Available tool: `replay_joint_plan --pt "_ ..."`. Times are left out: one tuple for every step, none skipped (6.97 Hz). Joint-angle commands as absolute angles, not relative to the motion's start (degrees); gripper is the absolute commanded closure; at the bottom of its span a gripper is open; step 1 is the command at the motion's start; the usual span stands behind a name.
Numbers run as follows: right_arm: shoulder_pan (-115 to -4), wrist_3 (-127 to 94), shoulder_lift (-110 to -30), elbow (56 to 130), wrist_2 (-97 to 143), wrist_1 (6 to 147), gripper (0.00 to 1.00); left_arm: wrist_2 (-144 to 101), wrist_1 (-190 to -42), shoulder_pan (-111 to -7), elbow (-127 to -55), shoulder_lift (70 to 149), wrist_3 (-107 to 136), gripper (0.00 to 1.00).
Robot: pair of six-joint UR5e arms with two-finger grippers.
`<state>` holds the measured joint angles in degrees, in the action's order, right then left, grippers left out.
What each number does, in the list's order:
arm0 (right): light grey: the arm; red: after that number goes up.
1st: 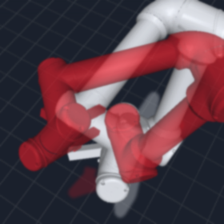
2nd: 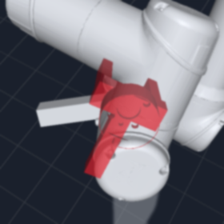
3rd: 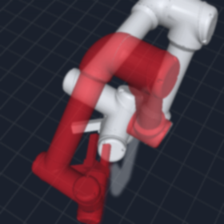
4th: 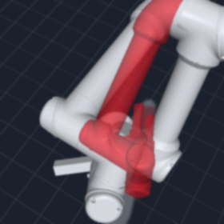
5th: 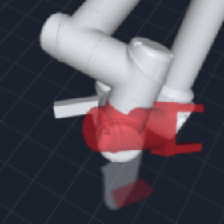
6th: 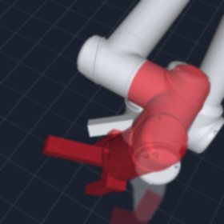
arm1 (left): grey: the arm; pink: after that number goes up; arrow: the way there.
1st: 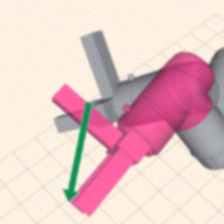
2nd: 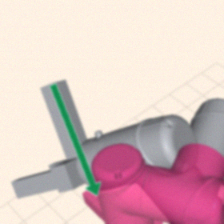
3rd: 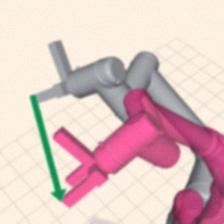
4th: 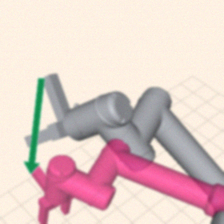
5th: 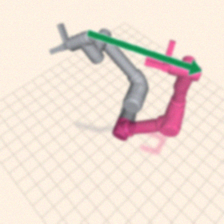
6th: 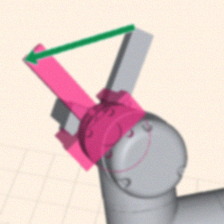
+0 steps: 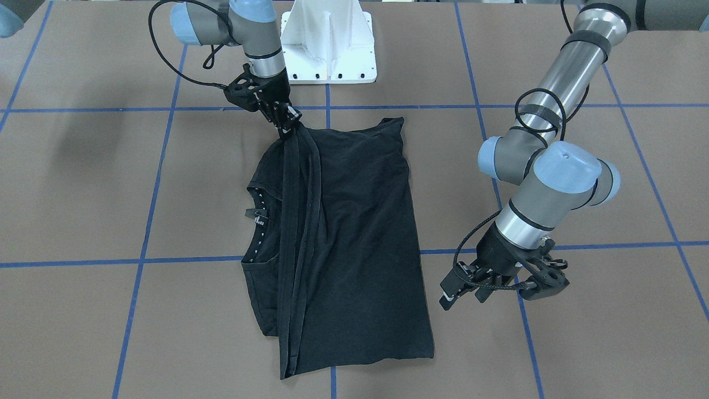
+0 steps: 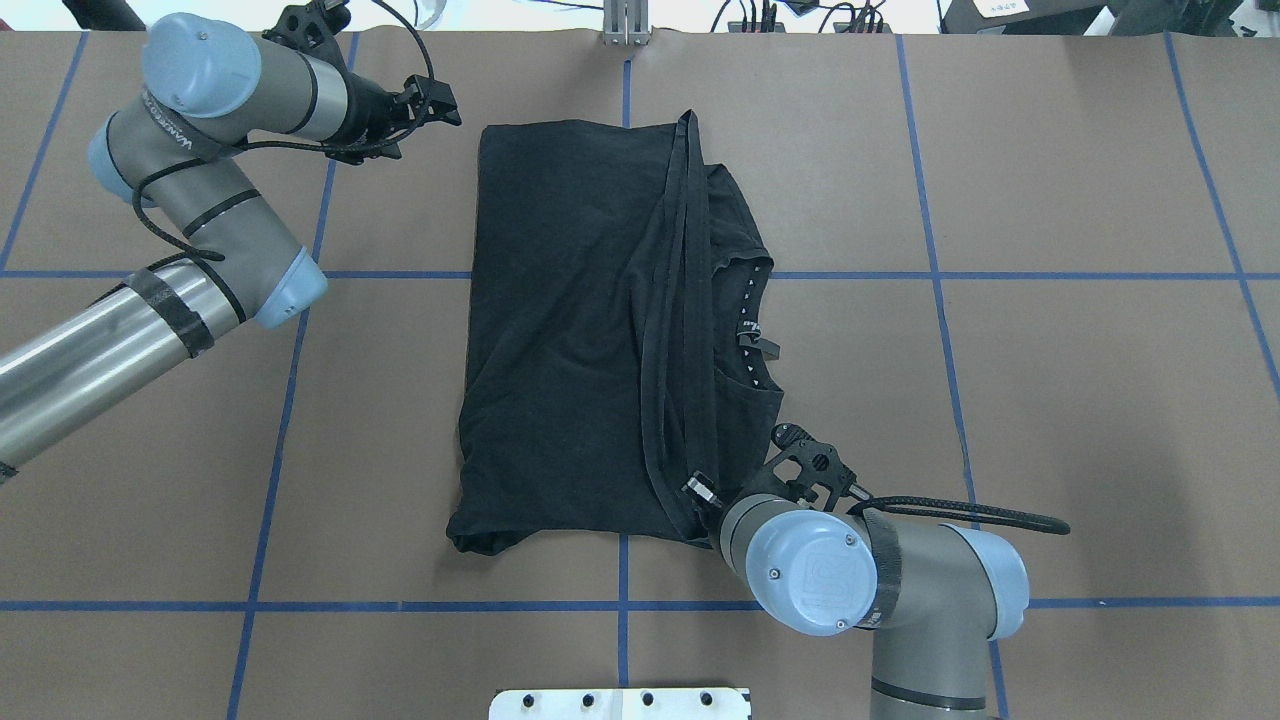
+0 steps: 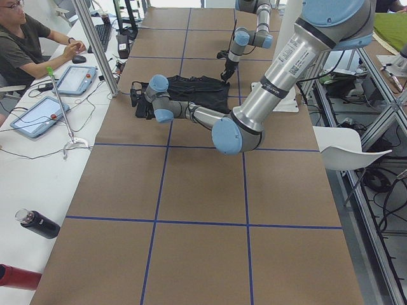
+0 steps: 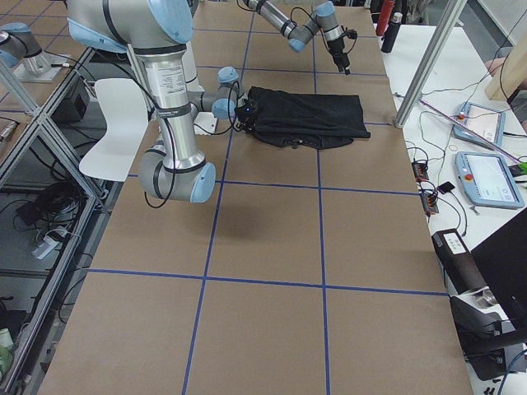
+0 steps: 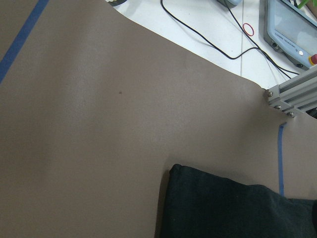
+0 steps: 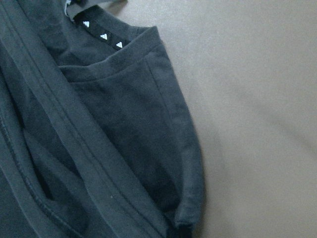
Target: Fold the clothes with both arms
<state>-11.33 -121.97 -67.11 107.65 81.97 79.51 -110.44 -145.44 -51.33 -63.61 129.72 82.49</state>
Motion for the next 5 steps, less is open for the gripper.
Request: replay_joint_plan --pt "-12.0 -121.9 -67.7 110.9 83.0 80.8 1.00 -110.6 -145.5 -51.3 -67.6 126.8 85.5 0.00" --pt "-12.0 -121.9 -67.8 113.4 83.1 83.6 1.00 -110.7 -145.5 -51.0 -75.4 121.1 89.8 0.01" --pt "-11.9 -121.9 -69.0 115.1 83.5 83.8 1.00 -110.4 -145.5 -50.1 -81.6 118.8 97.7 0.01" --pt "-12.0 -121.9 -69.3 115.6 84.6 83.8 1.00 -110.4 -145.4 -46.6 -87.0 115.8 102.7 0.01" --pt "-12.0 -122.0 -71.2 116.6 85.5 83.5 1.00 -110.3 -145.3 -43.4 -95.5 109.4 107.7 0.01"
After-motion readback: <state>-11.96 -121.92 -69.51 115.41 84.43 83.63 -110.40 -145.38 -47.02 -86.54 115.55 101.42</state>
